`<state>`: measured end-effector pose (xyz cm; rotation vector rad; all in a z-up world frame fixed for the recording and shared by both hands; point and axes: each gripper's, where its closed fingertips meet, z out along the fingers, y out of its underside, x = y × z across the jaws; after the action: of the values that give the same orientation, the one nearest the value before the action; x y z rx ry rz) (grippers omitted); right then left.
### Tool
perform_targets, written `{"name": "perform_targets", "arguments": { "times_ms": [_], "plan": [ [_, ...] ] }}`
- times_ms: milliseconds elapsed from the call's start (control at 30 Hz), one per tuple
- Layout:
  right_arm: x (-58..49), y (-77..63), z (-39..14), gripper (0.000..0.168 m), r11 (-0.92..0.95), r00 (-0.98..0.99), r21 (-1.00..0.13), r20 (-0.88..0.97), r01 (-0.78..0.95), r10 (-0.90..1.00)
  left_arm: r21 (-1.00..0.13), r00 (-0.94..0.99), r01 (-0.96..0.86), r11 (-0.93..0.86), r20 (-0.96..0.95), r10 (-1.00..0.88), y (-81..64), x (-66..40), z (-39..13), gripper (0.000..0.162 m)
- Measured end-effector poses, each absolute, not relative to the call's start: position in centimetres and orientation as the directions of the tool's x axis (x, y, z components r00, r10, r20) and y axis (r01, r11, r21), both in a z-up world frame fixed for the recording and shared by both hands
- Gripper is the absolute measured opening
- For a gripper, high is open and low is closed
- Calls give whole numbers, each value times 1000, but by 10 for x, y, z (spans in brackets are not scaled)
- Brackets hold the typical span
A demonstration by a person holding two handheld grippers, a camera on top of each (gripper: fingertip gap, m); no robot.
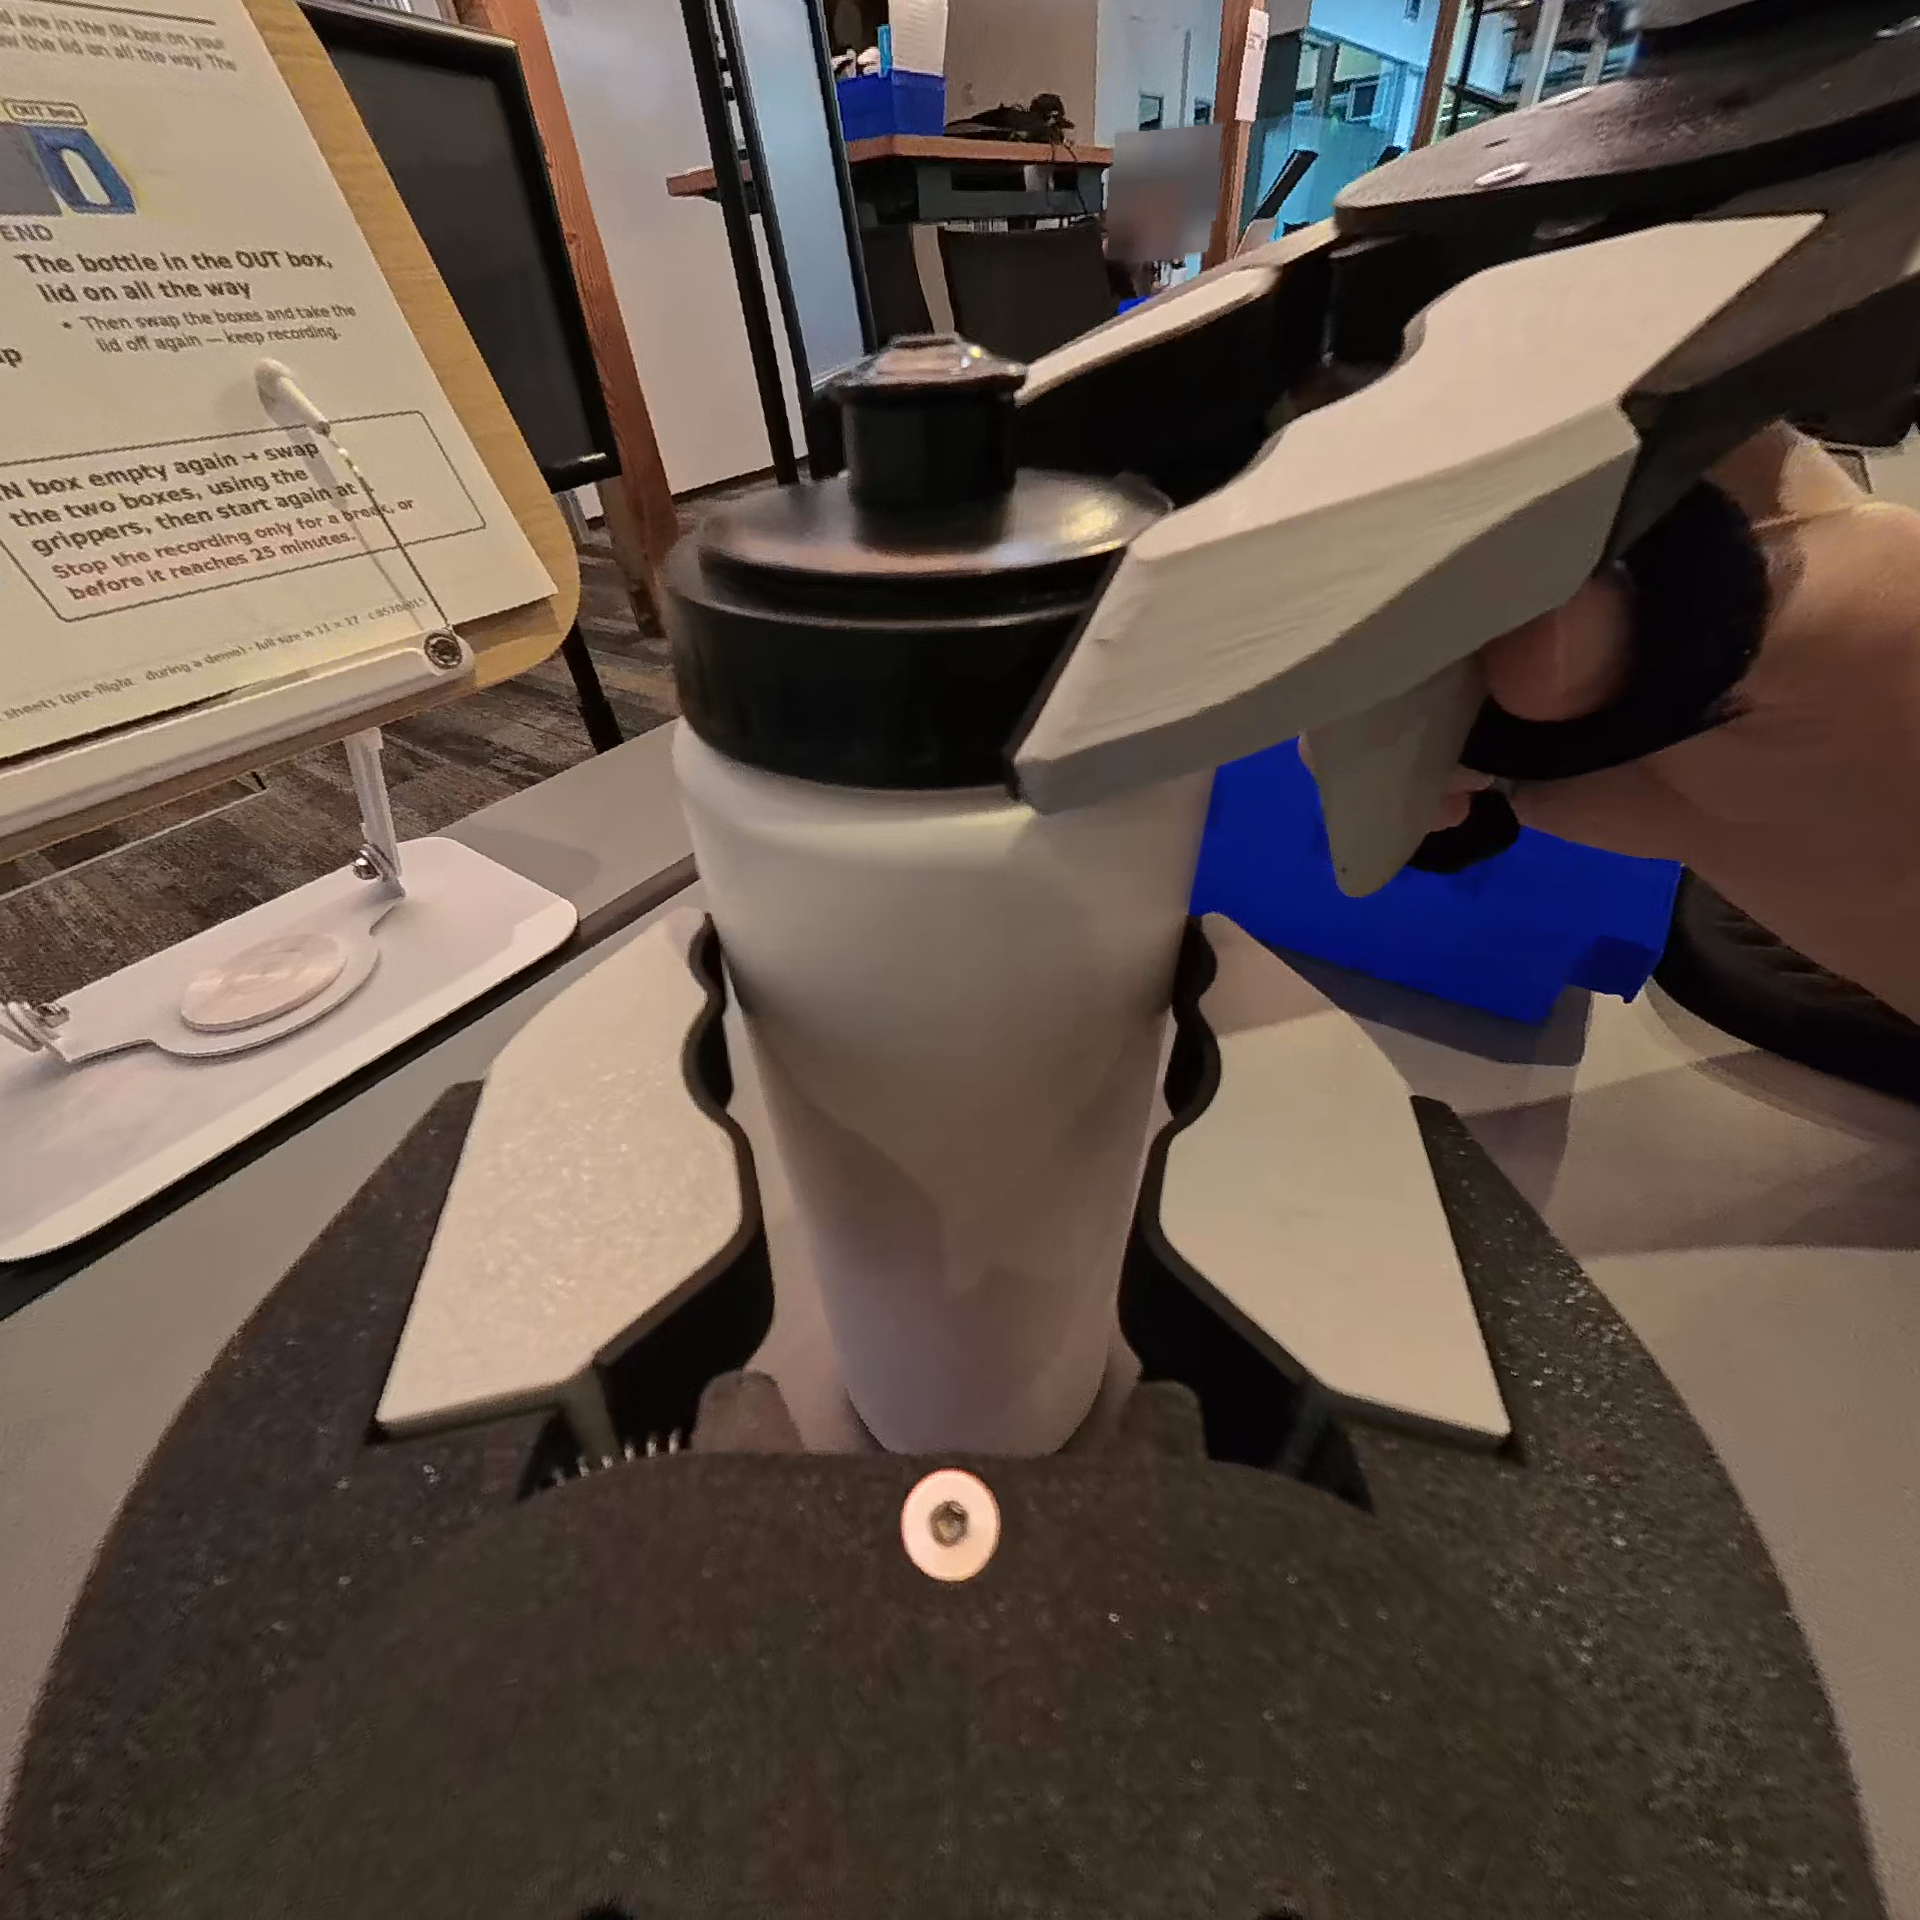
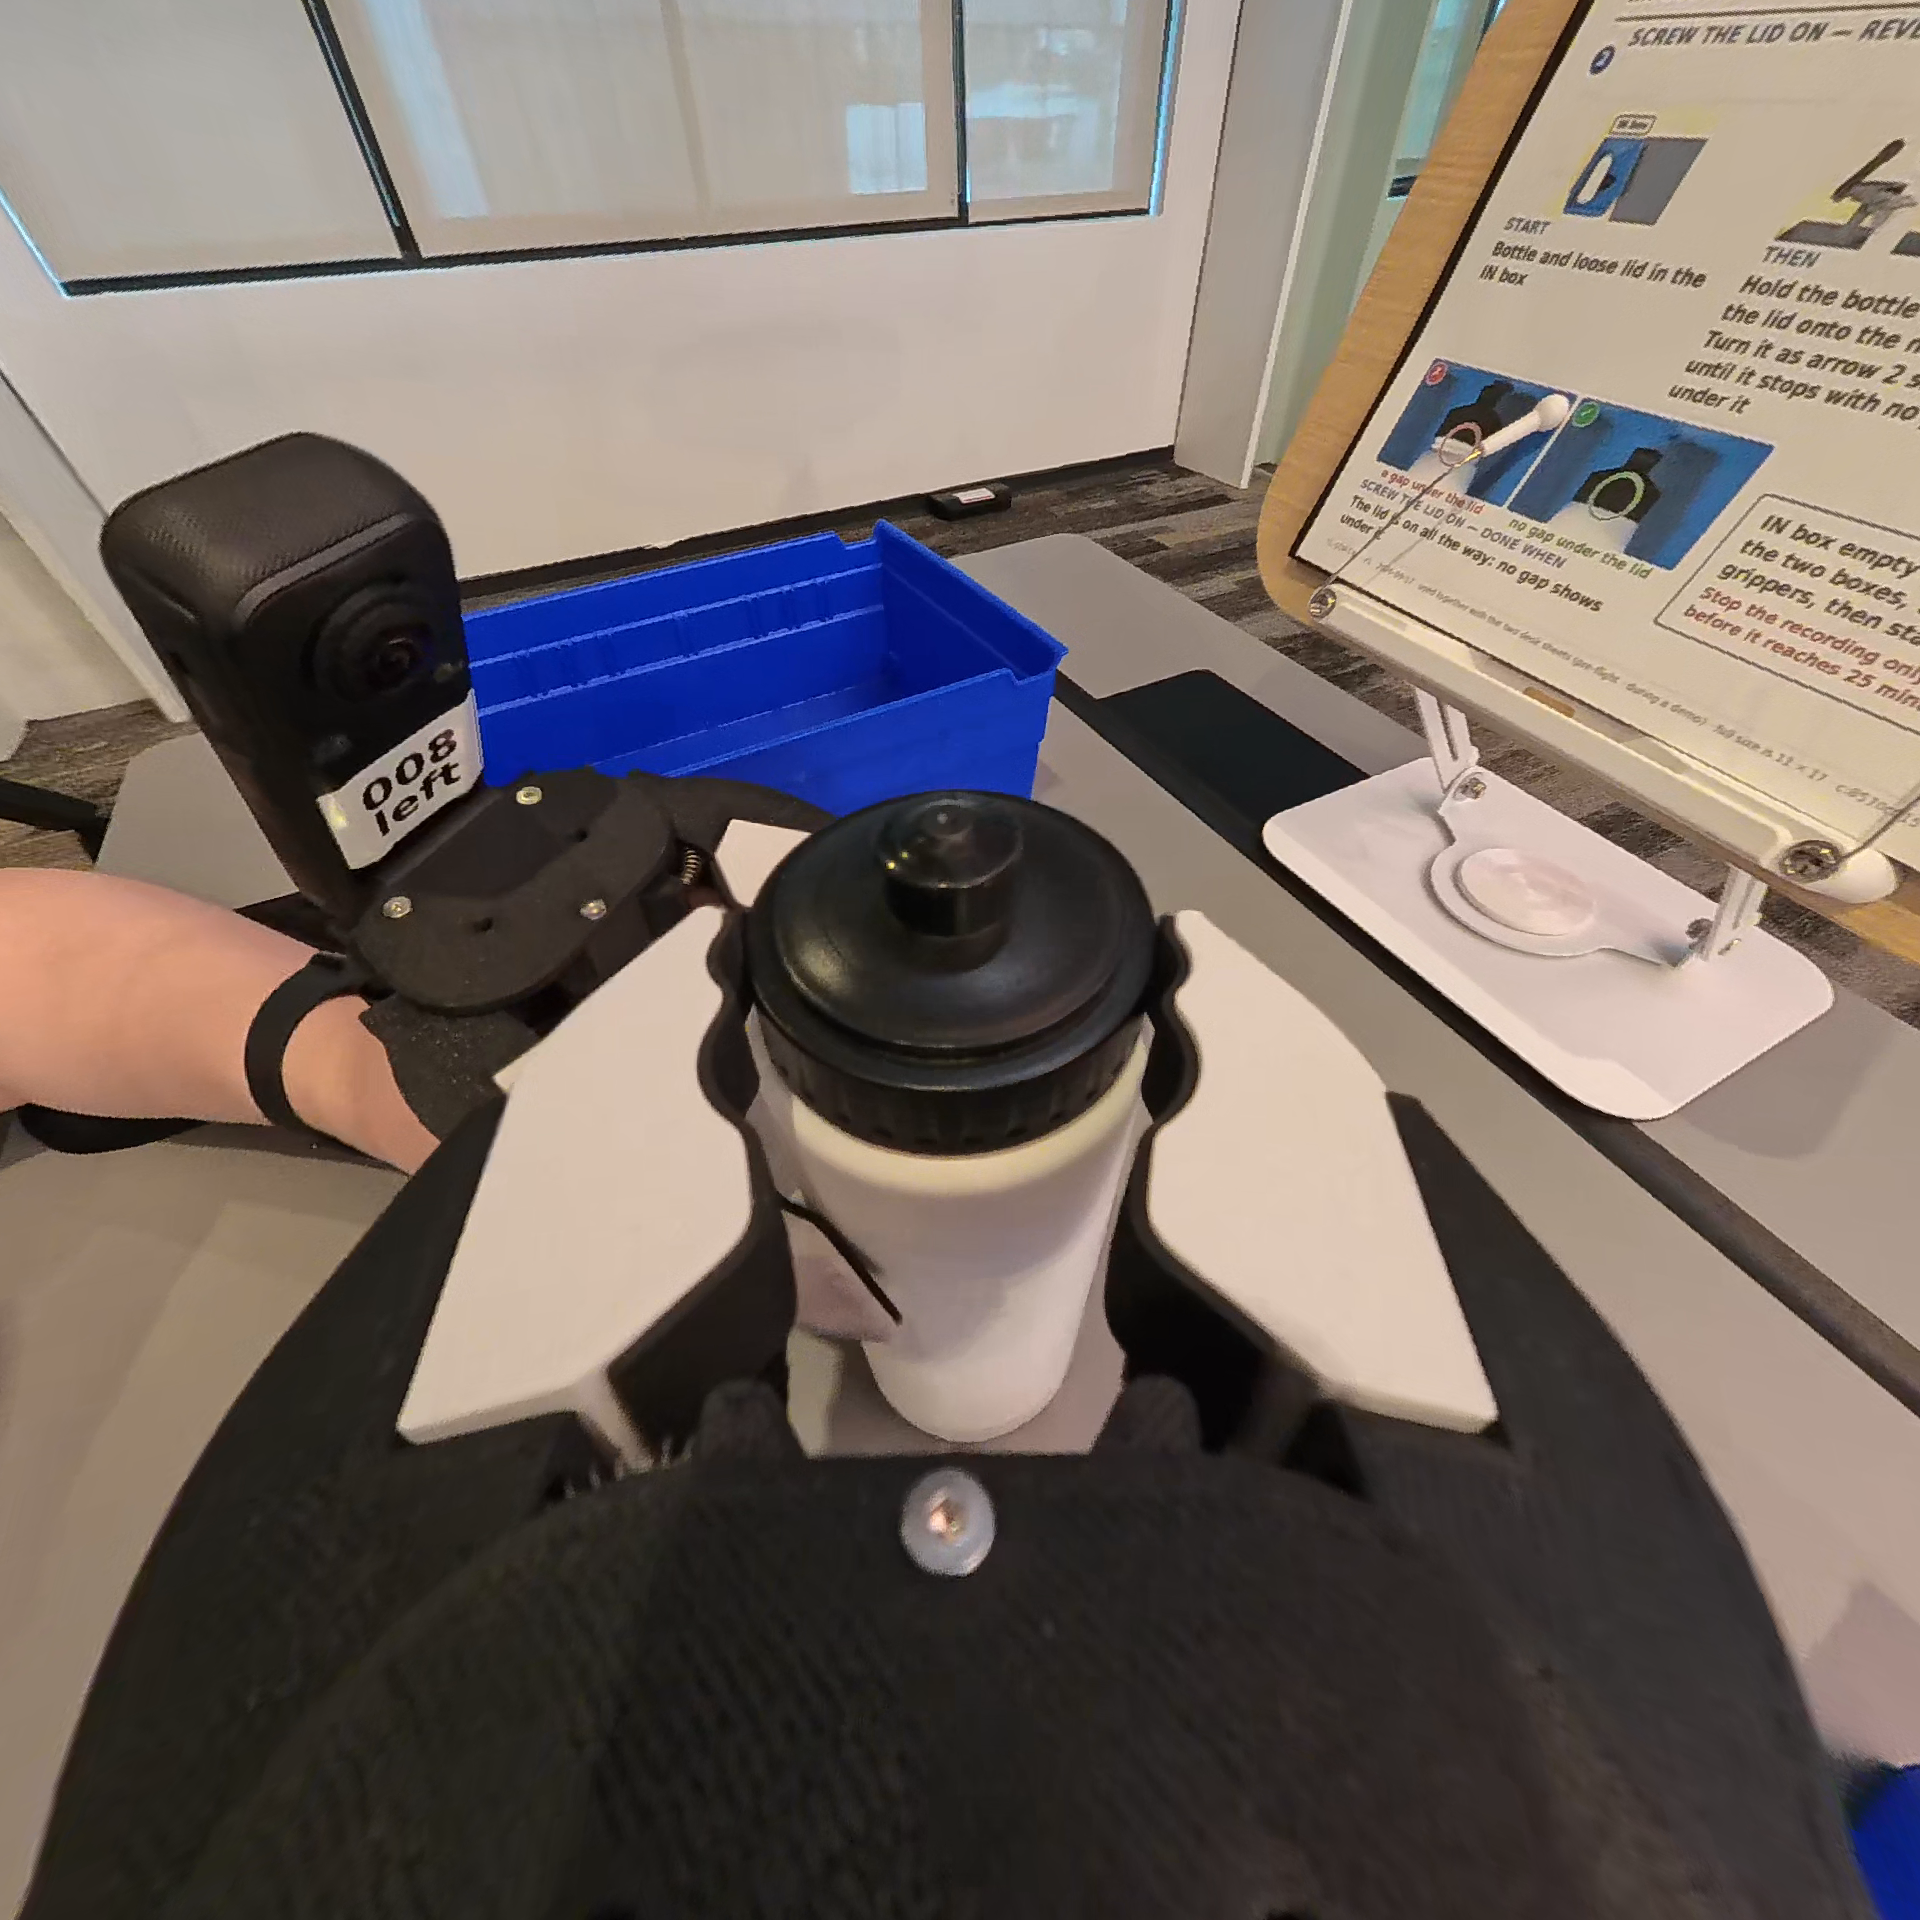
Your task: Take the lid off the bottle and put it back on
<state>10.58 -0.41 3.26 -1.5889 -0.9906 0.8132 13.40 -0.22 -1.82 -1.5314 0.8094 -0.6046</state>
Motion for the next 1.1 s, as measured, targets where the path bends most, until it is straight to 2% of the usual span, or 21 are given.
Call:
{"name": "perform_targets", "arguments": {
  "times_ms": [67, 133, 167, 1100],
  "plan": [
    [103, -7, 33, 76, -100, 418, -974, -5, 206, 909, -988, 661, -154, 0, -103, -743, 5, 132, -18, 99],
    [103, -9, 33, 76, -90, 421, -971, 13, 222, 907, -984, 632, -176, 9, -120, -766, 0, 137, -20, 88],
    [103, -9, 33, 76, -90, 423, -970, 15, 227, 906, -986, 629, -169, 3, -110, -769, 0, 138, -20, 87],
    [111, -5, 31, 74, -80, 394, -965, 25, 248, 919, -982, 556, -182, -43, -67, -828, -2, 143, -23, 84]
  ]
}}
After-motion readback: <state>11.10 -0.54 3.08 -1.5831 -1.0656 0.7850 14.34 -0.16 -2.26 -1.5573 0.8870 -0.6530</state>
